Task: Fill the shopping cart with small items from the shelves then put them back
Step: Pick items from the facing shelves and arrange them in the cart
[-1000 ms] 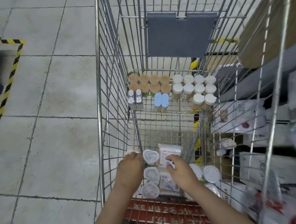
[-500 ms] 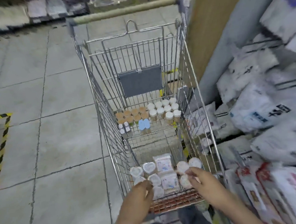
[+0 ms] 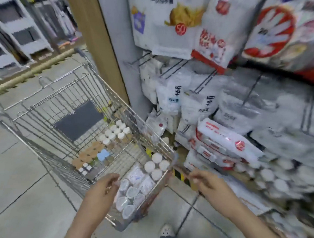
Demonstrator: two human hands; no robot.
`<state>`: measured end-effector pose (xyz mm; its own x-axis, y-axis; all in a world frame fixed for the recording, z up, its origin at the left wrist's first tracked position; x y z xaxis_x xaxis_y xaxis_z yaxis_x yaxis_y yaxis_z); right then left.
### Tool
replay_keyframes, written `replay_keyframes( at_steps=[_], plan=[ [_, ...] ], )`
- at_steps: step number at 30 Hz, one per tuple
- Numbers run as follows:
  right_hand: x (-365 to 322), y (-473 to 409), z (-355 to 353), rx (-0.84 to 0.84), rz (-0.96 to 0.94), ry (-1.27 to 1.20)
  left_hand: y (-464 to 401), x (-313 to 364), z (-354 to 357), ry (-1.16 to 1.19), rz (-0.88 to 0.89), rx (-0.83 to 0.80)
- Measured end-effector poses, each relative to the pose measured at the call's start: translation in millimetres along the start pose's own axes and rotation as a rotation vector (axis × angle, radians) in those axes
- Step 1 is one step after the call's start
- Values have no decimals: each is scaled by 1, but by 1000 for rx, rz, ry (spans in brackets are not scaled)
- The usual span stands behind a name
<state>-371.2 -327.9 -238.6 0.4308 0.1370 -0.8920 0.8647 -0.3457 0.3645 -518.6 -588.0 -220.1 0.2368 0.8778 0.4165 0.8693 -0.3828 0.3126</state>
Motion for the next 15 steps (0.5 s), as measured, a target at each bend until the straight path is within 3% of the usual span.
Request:
replay_keyframes(
  at_steps=[6, 9, 15],
  plan=[
    [33, 113, -128, 371, 62, -97, 29, 167, 18, -247, 368, -47],
    [66, 180, -185, 497, 129, -154, 68, 269, 57, -249, 639, -83],
    [128, 330, -289, 767, 182, -237, 181, 437, 165, -273, 949, -268]
  ],
)
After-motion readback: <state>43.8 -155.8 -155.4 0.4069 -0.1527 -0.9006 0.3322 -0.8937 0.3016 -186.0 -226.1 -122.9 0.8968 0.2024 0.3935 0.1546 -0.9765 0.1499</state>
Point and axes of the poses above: each hand's wrist, its own y-axis away from the middle knuckle, its own z-axis out of the palm, x = y × z, the point moved 6 cm from there along -y, towards the middle knuckle, and after that the axes turned 10 degrees about -y, right-handed, at the moved point
